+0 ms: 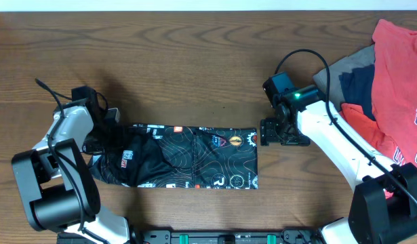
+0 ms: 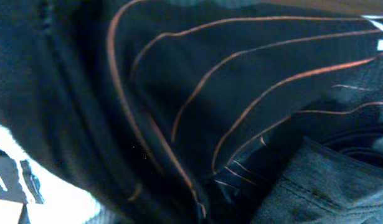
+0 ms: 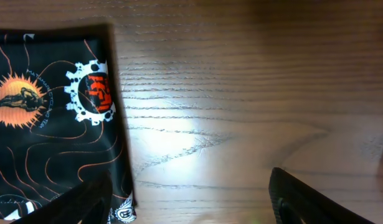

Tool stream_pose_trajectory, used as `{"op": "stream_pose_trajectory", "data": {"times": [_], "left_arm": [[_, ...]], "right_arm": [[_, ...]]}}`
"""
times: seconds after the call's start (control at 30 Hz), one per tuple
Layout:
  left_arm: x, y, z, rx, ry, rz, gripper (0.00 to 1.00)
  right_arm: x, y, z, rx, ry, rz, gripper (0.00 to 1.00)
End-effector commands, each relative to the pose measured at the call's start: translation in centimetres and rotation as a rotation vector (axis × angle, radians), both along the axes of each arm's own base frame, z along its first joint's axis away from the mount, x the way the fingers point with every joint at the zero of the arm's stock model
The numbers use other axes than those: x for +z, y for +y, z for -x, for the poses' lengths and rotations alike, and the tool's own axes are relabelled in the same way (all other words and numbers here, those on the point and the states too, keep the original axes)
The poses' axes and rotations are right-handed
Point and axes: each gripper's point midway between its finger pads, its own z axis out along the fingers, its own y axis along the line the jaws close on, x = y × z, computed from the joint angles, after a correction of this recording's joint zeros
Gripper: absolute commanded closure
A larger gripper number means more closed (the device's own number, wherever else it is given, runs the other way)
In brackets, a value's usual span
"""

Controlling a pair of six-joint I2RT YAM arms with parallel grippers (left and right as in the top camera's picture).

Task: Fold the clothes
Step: 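Grasp the strip's left end with the left gripper and pull it left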

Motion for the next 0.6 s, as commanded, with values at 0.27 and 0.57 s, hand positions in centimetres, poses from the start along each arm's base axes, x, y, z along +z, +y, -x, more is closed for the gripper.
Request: {"op": "stream_pose_trajectory", "data": {"times": [0.27,0.57], "left_arm": [[5.1,5.4,-5.0,0.041,-0.082,-0.244,0.94],[7.0,5.7,-6.0,0.049,-0.097,-0.249,0.94]], "right_arm": [[-0.1,-1.9,-0.6,-0.052,-0.004,0.014,0.22],[-0.1,-2.1,-0.8,-0.060,-0.007,0.012,0.22]]}}
